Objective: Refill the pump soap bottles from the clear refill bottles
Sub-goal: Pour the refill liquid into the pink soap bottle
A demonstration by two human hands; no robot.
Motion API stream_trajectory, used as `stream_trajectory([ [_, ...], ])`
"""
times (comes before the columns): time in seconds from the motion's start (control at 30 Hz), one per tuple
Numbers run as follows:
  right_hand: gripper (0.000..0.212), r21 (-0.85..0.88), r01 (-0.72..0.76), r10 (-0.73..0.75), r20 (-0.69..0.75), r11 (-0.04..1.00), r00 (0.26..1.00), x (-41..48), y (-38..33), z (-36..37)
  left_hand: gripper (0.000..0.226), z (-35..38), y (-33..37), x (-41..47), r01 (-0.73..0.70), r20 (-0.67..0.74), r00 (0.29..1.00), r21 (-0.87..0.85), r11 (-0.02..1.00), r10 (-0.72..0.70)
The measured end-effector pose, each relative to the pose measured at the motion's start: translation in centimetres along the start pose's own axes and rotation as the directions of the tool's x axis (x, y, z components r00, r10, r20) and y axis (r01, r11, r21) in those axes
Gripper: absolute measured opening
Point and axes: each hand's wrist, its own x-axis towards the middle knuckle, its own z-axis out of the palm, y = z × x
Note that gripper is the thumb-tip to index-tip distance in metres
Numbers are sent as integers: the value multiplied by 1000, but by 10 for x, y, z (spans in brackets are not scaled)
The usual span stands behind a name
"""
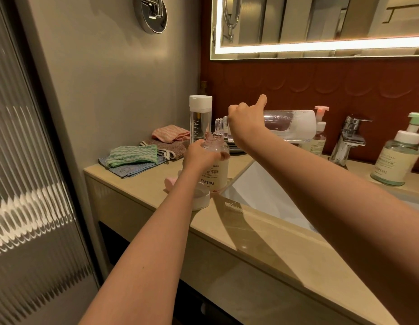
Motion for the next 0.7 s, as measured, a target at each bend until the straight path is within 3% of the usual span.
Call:
stream_trajectory([
  [0.47, 48, 1, -9, 9, -1, 1000, 1000, 0, -1, -2, 85, 0, -2, 1, 10, -12, 1000, -25, 1000, -10],
  [0.7, 47, 12, -13, 13, -5, 1000, 1000, -1, 0, -2, 75, -1, 0, -2, -3, -1, 1000, -40, 999, 3],
])
